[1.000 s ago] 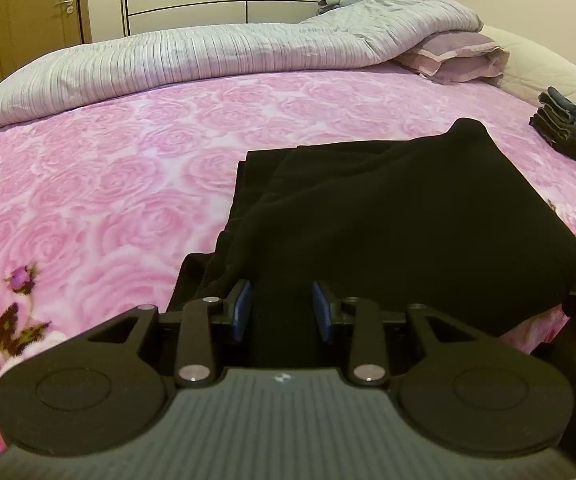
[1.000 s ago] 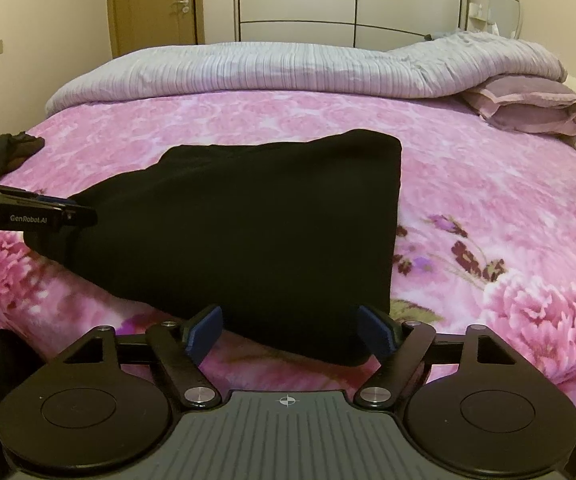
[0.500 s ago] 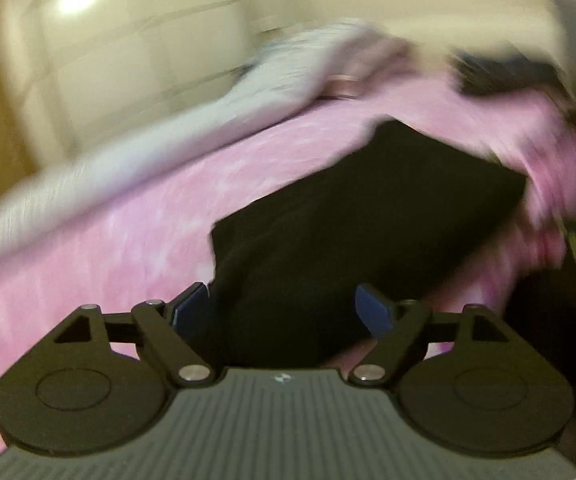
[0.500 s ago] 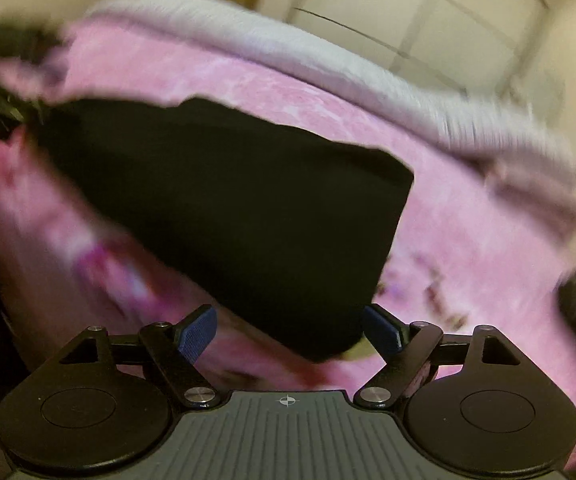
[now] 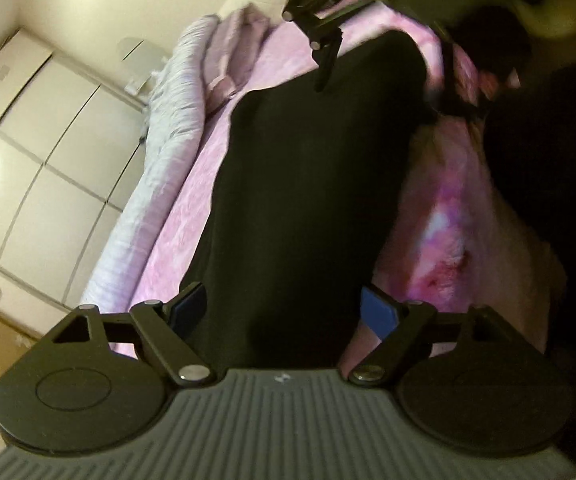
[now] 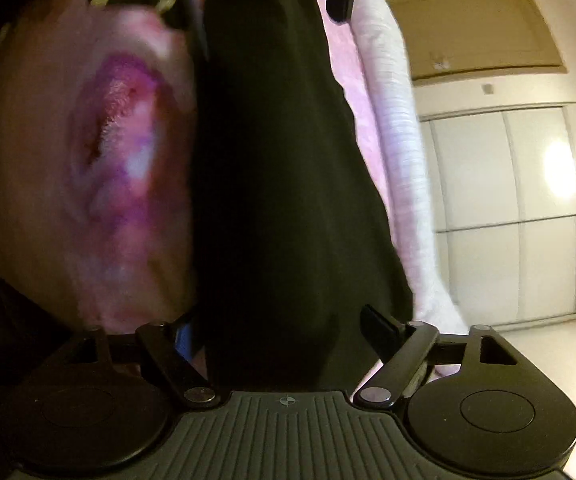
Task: Fold clothes
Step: 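Close both grippers on the jacket edge and lift it off the bed, then carry the hanging jacket with both grippers over to the stack of jeans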
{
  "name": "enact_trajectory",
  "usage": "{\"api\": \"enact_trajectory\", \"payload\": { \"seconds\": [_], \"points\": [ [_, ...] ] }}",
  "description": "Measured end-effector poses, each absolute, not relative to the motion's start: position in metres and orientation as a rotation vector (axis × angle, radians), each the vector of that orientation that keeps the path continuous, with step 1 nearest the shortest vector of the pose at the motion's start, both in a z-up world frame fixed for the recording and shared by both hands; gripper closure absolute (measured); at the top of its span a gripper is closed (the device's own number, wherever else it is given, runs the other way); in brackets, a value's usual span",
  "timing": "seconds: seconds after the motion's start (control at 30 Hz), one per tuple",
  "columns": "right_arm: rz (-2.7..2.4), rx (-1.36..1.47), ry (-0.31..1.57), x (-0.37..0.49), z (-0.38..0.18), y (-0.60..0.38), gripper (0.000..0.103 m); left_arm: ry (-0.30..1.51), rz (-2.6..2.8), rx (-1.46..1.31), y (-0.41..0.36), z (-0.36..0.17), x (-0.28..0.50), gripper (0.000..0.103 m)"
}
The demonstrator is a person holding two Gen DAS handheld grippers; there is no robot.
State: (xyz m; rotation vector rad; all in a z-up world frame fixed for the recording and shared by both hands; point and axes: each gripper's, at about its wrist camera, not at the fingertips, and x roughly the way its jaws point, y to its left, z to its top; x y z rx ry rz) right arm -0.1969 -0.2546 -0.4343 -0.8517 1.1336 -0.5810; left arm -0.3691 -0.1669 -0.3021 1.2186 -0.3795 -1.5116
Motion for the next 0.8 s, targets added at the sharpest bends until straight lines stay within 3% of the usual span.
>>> {"api": "enact_trajectory", "payload": {
  "seconds": [0.03, 0.17, 0.23, 0.3, 0.33, 0.37, 0.43, 0.5, 0.77, 0.8],
  "points": [
    [-0.59, -0.794, 1.103, -0.201, -0.423, -0.261, 0.064, -0.406, -1.487, 1.253, -0.171, -0.307, -0.37, 0.022],
    [-0.623, -0.789, 1.06, -0.206, -0.419, -0.262, 0.07, -0.526, -1.363, 1.425, -0.185, -0.327, -0.365, 0.025],
    [-0.633, -0.806, 1.057, -0.206, -0.424, -0.26, 0.07, -0.517, -1.312, 1.458, -0.197, -0.331, -0.352, 0.027],
    [-0.643, -0.824, 1.054, -0.206, -0.429, -0.258, 0.07, -0.422, -1.356, 1.442, -0.207, -0.327, -0.341, 0.036],
    [-0.648, -0.833, 1.053, -0.206, -0.432, -0.257, 0.068, -0.391, -1.377, 1.449, -0.21, -0.328, -0.34, 0.047],
    [-0.653, -0.842, 1.052, -0.206, -0.434, -0.257, 0.066, -0.364, -1.395, 1.454, -0.212, -0.329, -0.338, 0.05],
    [-0.663, -0.859, 1.049, -0.206, -0.44, -0.255, 0.044, -0.382, -1.395, 1.455, -0.211, -0.334, -0.338, 0.054],
    [-0.673, -0.877, 1.046, -0.206, -0.445, -0.253, 0.035, -0.373, -1.398, 1.437, -0.211, -0.336, -0.337, 0.055],
    [-0.679, -0.881, 1.086, -0.19, -0.46, -0.291, 0.035, -0.402, -1.394, 1.423, -0.215, -0.343, -0.334, 0.052],
    [-0.672, -0.869, 1.095, -0.189, -0.458, -0.295, 0.043, -0.411, -1.391, 1.424, -0.216, -0.344, -0.334, 0.052]
  ]
}}
